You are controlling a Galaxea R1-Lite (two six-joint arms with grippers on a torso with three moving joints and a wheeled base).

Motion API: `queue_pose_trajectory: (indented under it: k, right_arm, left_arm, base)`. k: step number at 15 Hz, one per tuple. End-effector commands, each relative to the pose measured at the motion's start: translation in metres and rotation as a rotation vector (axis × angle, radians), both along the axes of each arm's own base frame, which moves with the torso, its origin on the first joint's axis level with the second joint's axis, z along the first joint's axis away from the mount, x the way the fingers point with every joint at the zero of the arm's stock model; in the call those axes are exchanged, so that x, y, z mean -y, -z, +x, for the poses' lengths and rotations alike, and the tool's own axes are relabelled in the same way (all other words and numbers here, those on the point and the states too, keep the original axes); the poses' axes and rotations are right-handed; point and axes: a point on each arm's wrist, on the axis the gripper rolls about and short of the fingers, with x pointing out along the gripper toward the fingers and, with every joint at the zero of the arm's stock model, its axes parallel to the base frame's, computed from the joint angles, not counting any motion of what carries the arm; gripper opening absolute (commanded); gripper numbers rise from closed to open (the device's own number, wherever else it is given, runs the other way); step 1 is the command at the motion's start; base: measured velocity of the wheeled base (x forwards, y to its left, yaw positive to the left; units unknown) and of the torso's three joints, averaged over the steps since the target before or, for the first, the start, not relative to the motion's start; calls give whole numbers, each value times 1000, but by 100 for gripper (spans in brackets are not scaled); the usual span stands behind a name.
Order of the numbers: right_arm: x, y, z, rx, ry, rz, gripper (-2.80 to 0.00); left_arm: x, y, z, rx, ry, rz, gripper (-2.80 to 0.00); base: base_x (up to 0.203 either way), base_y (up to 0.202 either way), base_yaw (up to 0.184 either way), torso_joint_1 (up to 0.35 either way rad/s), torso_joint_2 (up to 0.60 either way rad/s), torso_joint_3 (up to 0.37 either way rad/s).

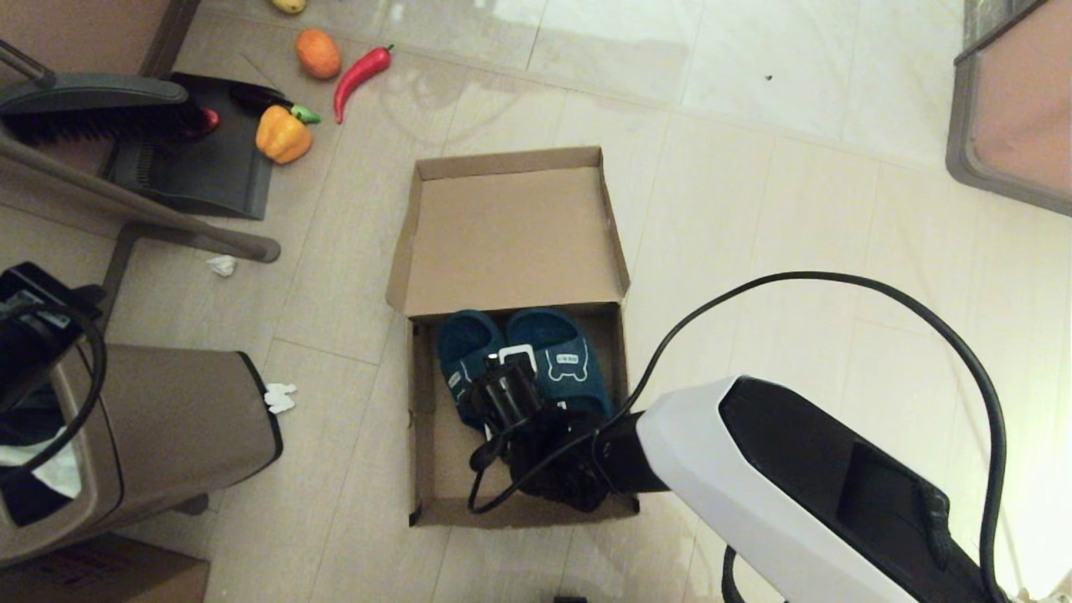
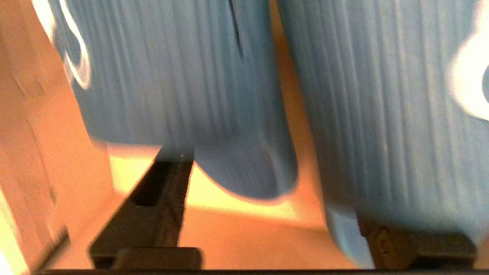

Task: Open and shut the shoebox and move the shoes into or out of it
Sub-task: Put the shoes into the shoe box

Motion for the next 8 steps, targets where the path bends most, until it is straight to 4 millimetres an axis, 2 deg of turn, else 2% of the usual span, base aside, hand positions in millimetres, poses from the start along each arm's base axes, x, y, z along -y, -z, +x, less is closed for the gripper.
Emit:
queue_pose_trajectory:
  k: [1, 3, 4, 7, 8]
  right_arm:
    - [1, -3, -16, -20, -21, -18, 0]
    - [2, 8, -35, -79, -49, -22, 0]
    - [-1, 6, -40, -90, -42, 31, 0]
    - [-12, -17, -37, -46, -34, 150, 0]
    - [-15, -34, -35, -17, -40, 187, 0]
  left_arm:
    - [0, 0, 0, 4, -2, -3, -280]
    - [0, -2, -2, 9, -2, -2, -280]
    - [0, -2, -3, 10, -4, -2, -280]
    - [1, 1, -7, 4, -2, -1, -280]
    - [1, 2, -6, 0, -1, -2, -280]
  base:
    - [0, 0, 0, 0, 0, 0]
    - [0, 0, 0, 0, 0, 0]
    - [0, 0, 0, 0, 0, 0]
    - [0, 0, 0, 0, 0, 0]
    - [0, 0, 0, 0, 0, 0]
